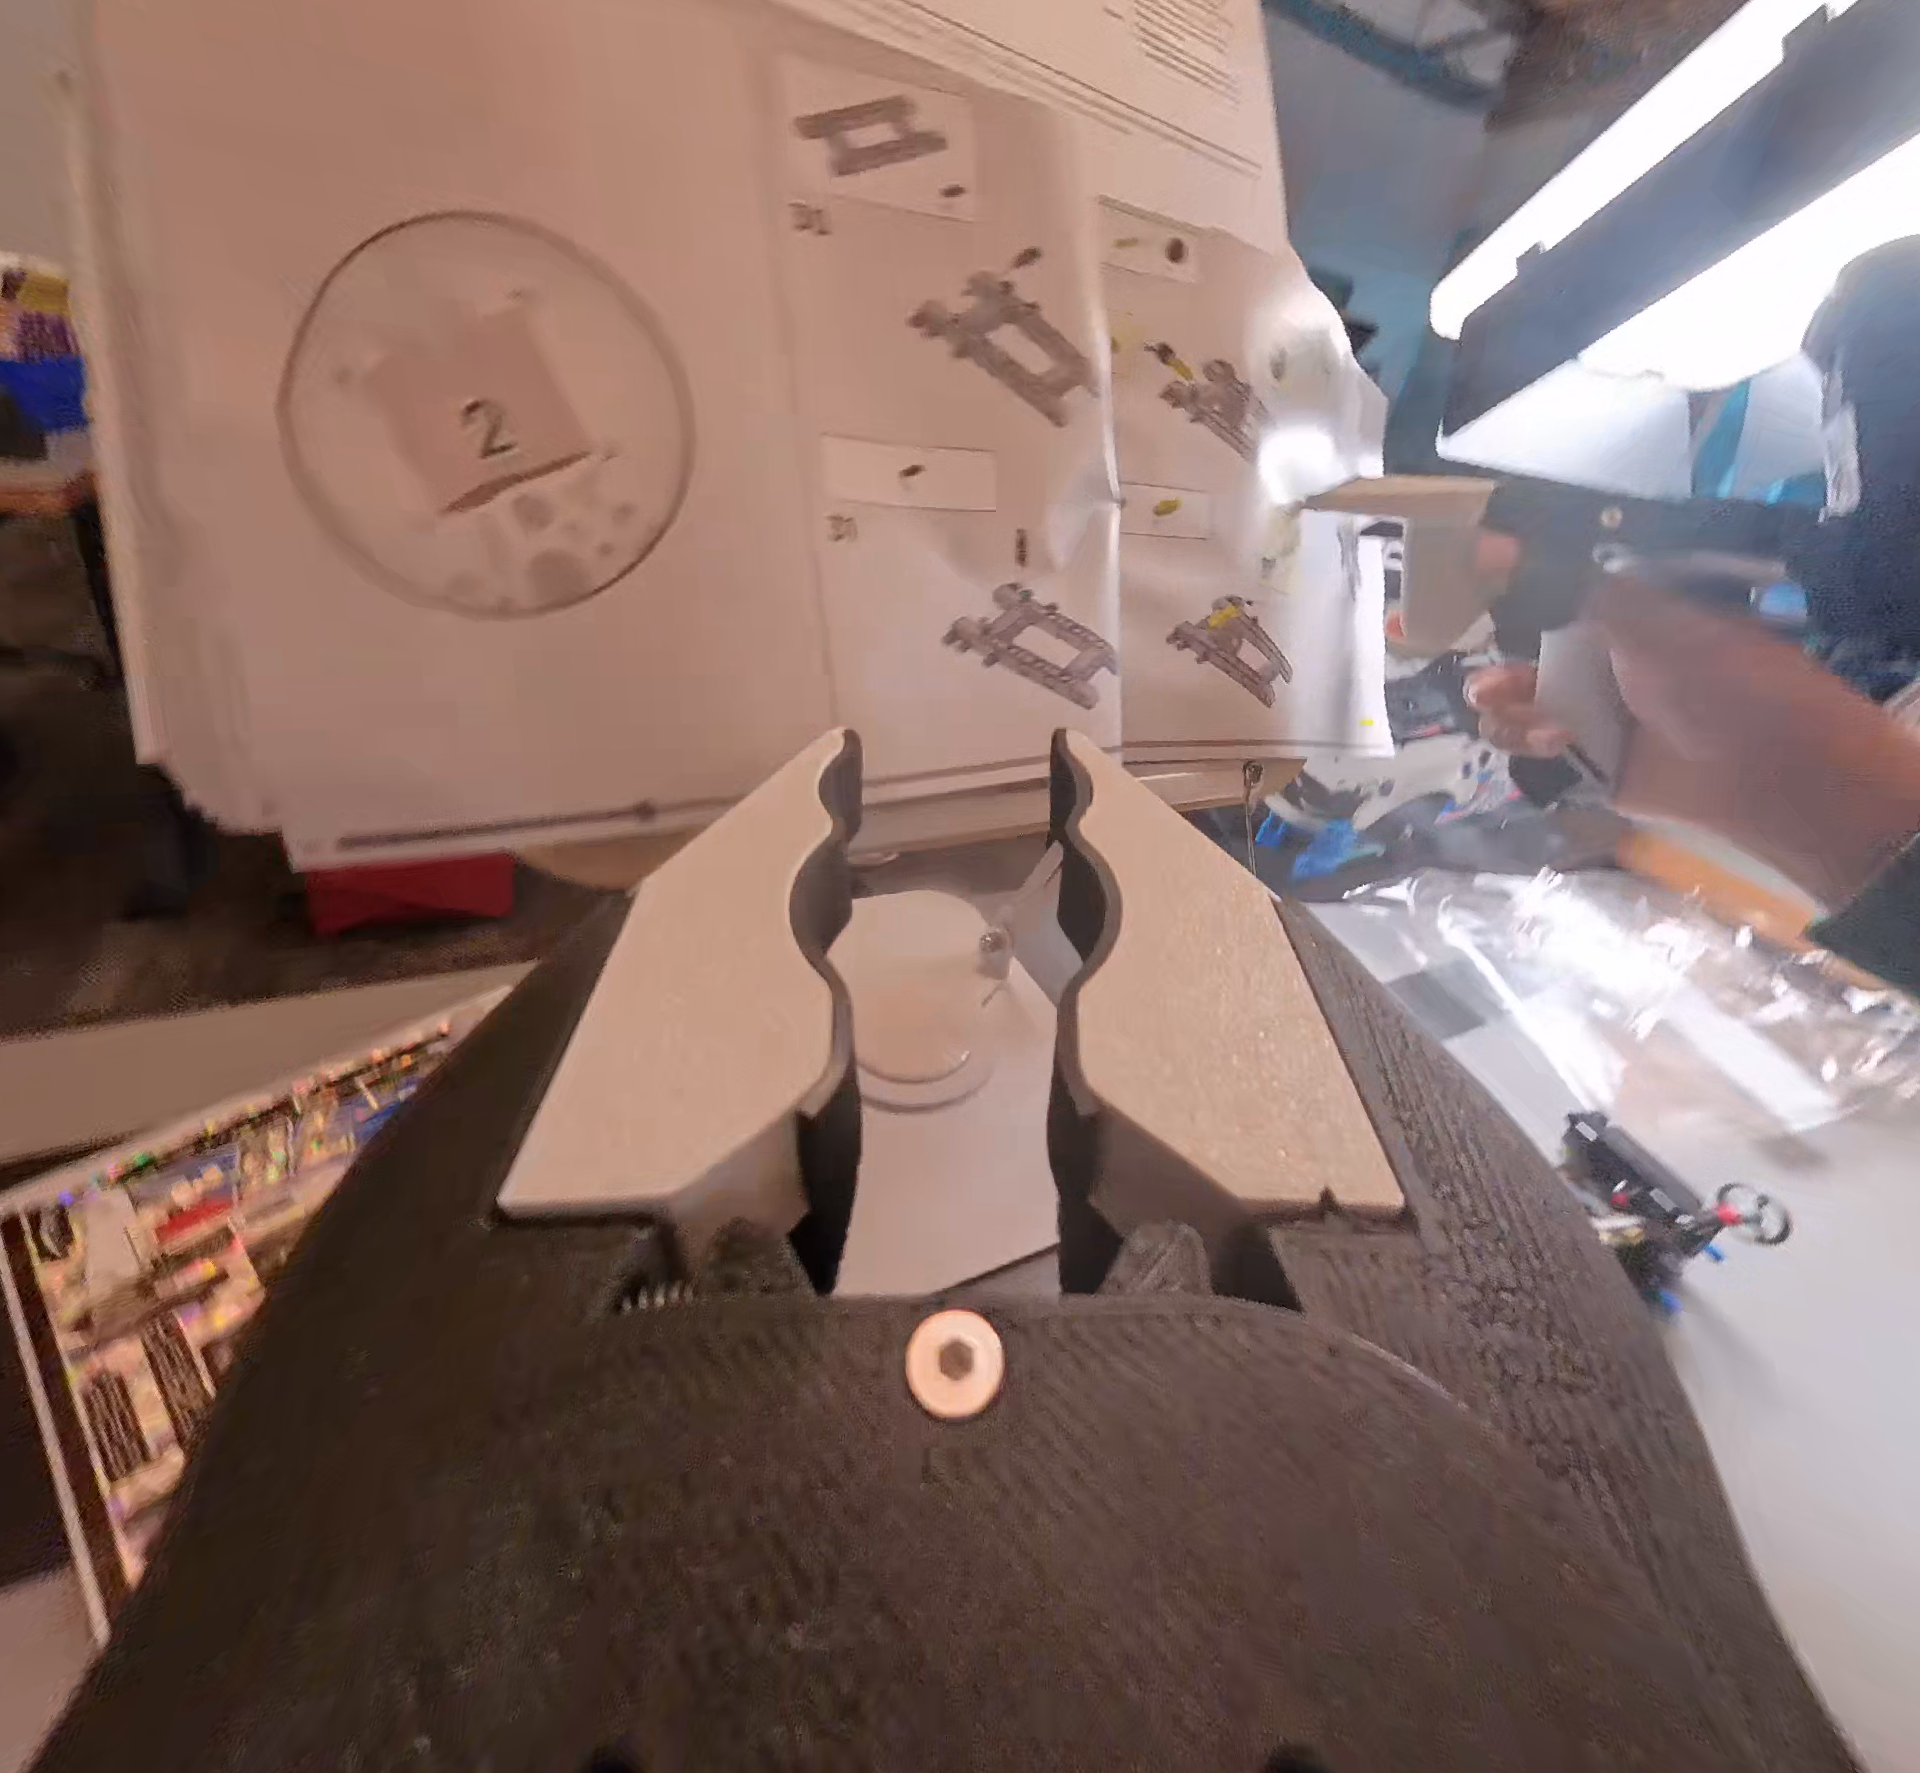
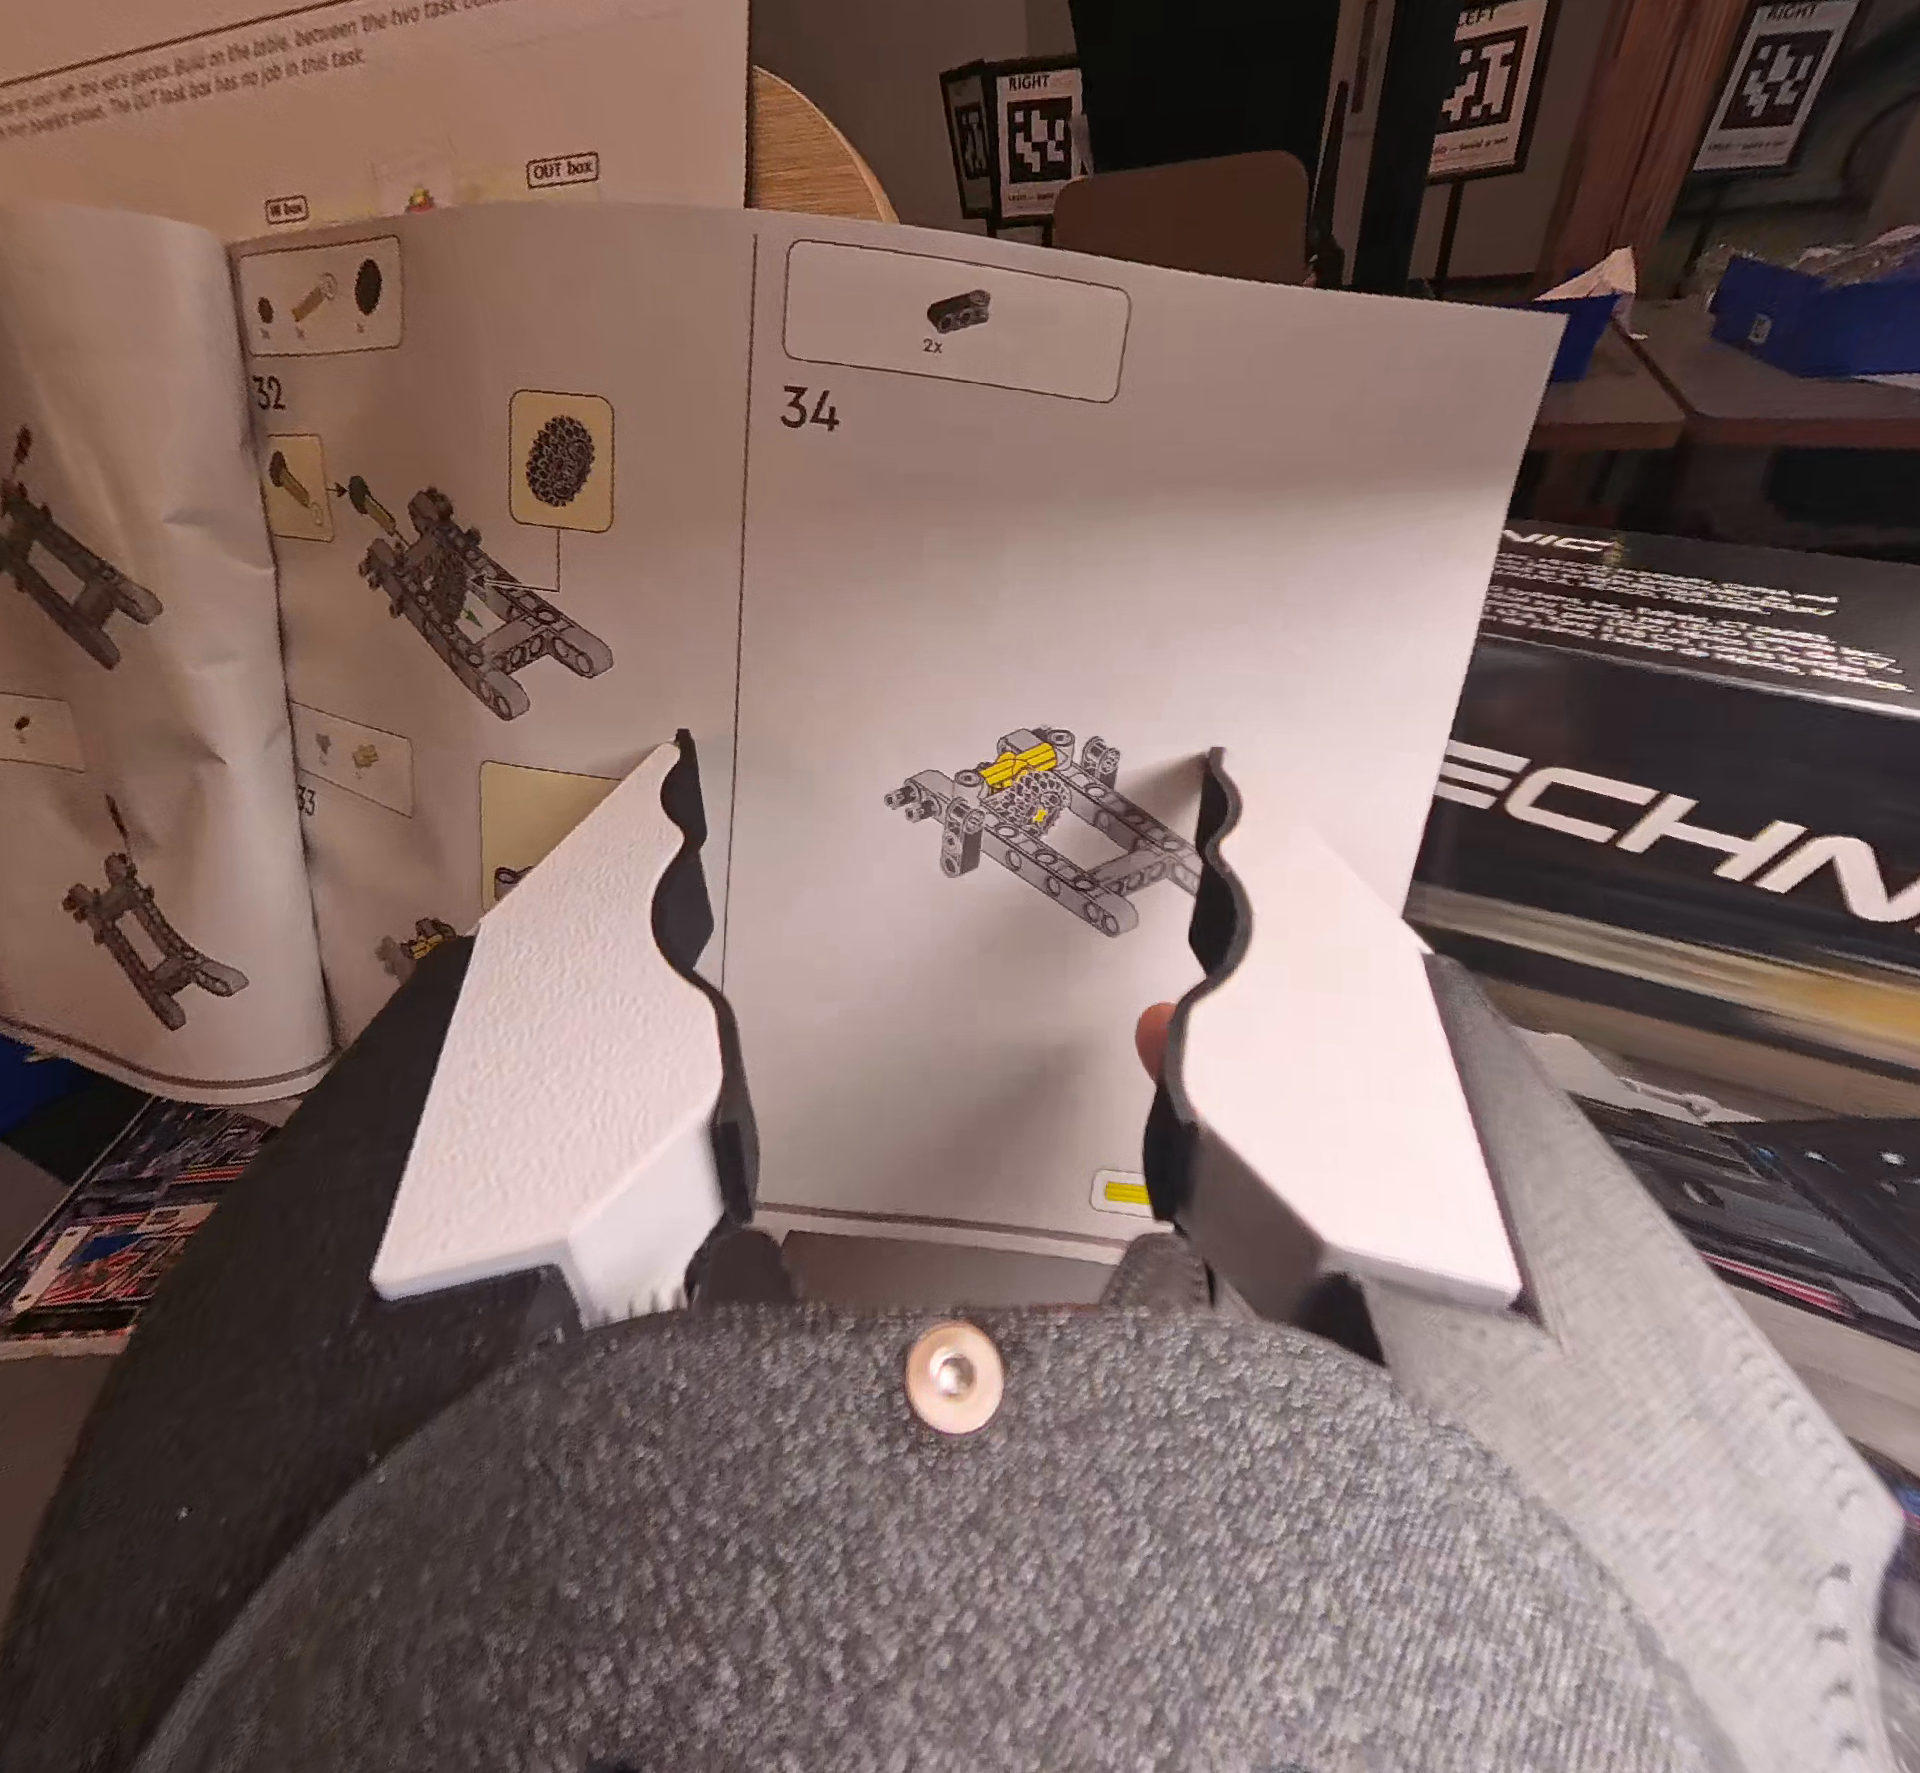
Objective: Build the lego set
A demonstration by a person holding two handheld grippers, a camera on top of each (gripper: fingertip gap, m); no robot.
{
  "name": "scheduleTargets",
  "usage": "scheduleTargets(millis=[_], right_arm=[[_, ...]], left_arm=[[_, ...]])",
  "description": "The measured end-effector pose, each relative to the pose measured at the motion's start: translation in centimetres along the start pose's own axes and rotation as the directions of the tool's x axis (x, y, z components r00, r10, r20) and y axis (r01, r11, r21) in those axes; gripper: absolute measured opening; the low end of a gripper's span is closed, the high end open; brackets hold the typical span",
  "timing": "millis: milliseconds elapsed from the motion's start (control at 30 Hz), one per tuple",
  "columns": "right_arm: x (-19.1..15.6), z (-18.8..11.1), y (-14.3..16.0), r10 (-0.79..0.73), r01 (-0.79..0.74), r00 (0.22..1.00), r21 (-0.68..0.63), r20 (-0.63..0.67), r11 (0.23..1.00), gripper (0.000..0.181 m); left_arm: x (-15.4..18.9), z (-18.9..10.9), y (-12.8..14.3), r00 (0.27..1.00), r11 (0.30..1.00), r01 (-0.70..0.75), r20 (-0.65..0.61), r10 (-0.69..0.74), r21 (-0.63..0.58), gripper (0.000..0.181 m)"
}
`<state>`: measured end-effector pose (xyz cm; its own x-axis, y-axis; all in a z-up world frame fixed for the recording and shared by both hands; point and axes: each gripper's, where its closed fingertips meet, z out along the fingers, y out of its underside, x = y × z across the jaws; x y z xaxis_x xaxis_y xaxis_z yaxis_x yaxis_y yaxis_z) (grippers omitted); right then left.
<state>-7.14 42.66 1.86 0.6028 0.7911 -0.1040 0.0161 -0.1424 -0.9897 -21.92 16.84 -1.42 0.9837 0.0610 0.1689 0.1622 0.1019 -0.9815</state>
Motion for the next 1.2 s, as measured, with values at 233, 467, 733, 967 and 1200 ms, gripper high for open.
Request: scheduleTargets(millis=[233,467,733,967,1200], right_arm=[[-2.6,0.1,-0.1,-0.059,0.059,0.994,-0.003,0.094,0.998,0.100],[-3.8,0.1,-0.6,-0.147,0.146,0.988,0.017,0.049,0.989,0.079],[-5.1,-0.9,-0.3,-0.300,0.300,0.954,0.022,-0.019,0.954,0.001],[-4.3,0.4,-1.9,-0.167,0.169,0.985,-0.034,0.044,0.985,0.097],[-5.9,0.2,-1.8,-0.302,0.302,0.952,-0.024,-0.056,0.953,0.063]], left_arm=[[2.3,4.4,0.4,0.970,0.964,-0.244,-0.040,0.241,-0.107,0.040],[2.7,5.8,0.8,0.964,0.957,-0.265,-0.041,0.262,-0.118,0.040],[3.3,5.6,0.6,0.965,0.959,-0.262,-0.055,0.257,-0.113,0.040],[2.7,4.8,0.5,0.956,0.947,-0.293,-0.057,0.288,-0.128,0.041],[0.3,5.4,1.9,0.965,0.944,-0.263,-0.031,0.262,-0.201,0.043]])
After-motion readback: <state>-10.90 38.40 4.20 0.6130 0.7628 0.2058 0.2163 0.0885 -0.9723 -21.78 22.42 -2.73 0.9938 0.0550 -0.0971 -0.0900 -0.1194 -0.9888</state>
